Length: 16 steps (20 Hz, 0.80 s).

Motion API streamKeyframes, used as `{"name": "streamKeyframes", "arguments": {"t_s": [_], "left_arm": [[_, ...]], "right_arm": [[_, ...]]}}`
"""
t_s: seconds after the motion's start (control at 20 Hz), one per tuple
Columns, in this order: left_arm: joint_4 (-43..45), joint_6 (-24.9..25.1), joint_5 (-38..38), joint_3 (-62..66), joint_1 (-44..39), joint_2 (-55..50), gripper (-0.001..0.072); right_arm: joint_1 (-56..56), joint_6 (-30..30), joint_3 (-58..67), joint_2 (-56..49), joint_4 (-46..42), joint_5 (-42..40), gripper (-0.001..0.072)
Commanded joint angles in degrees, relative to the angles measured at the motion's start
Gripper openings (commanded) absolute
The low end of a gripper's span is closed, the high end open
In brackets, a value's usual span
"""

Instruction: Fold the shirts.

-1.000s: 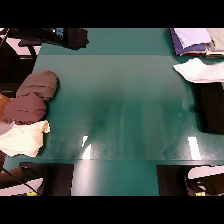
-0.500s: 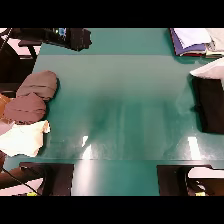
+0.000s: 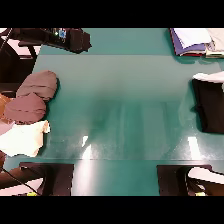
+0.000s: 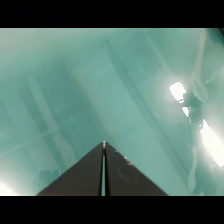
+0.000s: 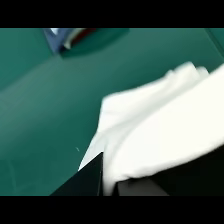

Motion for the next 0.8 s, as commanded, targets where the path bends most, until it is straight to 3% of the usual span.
{"name": "streamKeyframes", "arguments": {"t_s": [0.0, 0.2, 0.4, 0.45, 0.5, 0.55, 0.75], "left_arm": [[0.0, 0.4, -1.2, 0.0, 0.0, 0.0, 0.0026], [0.0, 0.4, -1.6, 0.0, 0.0, 0.0, 0.0026], [0.0, 0.4, -1.6, 0.0, 0.0, 0.0, 0.0026], [0.0, 0.4, -1.6, 0.0, 0.0, 0.0, 0.0026], [0.0, 0.4, -1.6, 0.0, 0.0, 0.0, 0.0026], [0.0, 0.4, -1.6, 0.0, 0.0, 0.0, 0.0026], [0.0, 0.4, -1.5, 0.0, 0.0, 0.0, 0.0027]], "right_arm": [[-0.1, 1.4, -9.3, 5.6, -8.8, 2.8, 0.0019], [-0.4, 1.5, -21.3, 12.3, -16.3, 3.4, 0.0020], [-4.9, 2.8, -29.7, 16.2, -16.3, 4.5, 0.0040], [-6.4, 2.8, -31.1, 16.8, -16.3, 4.7, 0.0241], [-7.6, 2.8, -32.2, 17.5, -16.3, 4.6, 0.0503], [-8.7, 2.8, -32.5, 17.9, -16.2, 4.5, 0.0640], [-7.6, 2.7, -32.3, 20.7, -8.6, 1.8, 0.0639]]}}
